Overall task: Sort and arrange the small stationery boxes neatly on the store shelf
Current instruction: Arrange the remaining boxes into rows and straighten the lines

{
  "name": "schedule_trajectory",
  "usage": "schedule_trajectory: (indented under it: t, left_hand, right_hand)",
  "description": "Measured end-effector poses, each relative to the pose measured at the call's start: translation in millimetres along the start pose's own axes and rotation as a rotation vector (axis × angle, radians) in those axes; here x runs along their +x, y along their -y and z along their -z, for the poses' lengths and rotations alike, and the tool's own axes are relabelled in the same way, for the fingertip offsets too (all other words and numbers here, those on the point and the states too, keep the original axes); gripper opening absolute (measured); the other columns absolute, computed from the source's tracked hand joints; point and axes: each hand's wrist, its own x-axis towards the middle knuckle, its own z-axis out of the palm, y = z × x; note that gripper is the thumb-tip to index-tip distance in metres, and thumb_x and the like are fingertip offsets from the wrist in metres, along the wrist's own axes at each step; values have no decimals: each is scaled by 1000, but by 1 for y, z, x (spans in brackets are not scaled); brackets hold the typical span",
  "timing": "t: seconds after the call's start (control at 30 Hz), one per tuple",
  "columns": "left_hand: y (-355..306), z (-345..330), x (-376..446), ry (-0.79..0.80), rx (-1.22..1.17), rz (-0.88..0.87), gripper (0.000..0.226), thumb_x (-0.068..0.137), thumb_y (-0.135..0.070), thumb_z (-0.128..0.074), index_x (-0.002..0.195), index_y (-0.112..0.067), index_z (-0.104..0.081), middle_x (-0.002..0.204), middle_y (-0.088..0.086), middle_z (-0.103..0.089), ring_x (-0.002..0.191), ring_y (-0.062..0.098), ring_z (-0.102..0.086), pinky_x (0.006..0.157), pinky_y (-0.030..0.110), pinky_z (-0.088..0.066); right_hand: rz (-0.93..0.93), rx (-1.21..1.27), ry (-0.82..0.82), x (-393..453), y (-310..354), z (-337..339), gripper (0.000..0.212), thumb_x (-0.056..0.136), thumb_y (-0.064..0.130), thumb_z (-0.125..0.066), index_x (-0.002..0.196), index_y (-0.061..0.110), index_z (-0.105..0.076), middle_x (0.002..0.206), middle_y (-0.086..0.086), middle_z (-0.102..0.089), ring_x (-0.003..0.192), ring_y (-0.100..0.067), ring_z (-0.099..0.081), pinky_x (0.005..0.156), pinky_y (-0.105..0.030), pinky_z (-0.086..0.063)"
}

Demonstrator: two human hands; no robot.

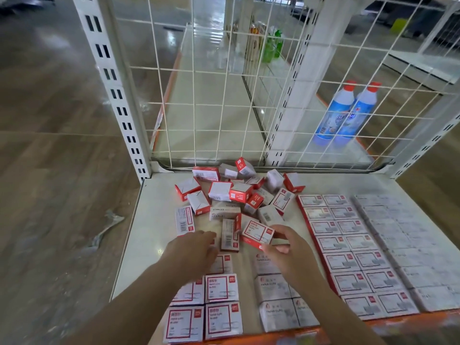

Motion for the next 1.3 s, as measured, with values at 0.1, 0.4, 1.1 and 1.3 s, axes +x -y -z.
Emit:
schedule_trajectory:
  t: [0.1, 0.4, 1.1, 1.3]
  left_hand:
    - [0, 2, -1, -28, -30, 23, 34, 96, -38, -40, 128, -27, -47, 124, -6, -55, 111, 13, -54, 86, 25, -45]
    - [6, -8, -16, -139, -188, 185, 50, 90, -55, -44, 132, -28, -42, 133, -7, -44, 112, 12, -51, 84, 27, -51]
    - [11, -3, -24, -112, -339, 295, 57, 88, -55, -48, 138, -30, -38, 142, -6, -45, 118, 15, -53, 78, 25, -50]
    - [12, 0, -20, -118, -394, 319, 58, 88, -50, -51, 140, -30, -35, 147, -5, -37, 124, 18, -48, 85, 28, -49]
  right_hand:
    - [4, -17, 10, -1, 0, -1, 27, 86, 18, -63, 98, 37, -47, 95, 20, -60, 83, 4, -59, 58, -6, -43]
    - [5, -13, 44, -3, 0, -10, 38, 86, 18, -63, 120, 25, -48, 110, 11, -60, 85, 4, -57, 58, -3, -44]
    - [197, -414, 79, 14, 6, -49, 35, 90, 33, -55, 124, 29, -48, 120, 12, -48, 116, -5, -46, 96, -17, -38]
    - [162, -414, 60, 24, 8, -55, 35, 90, 34, -54, 124, 27, -47, 122, 10, -49, 116, -6, -45, 94, -17, -38]
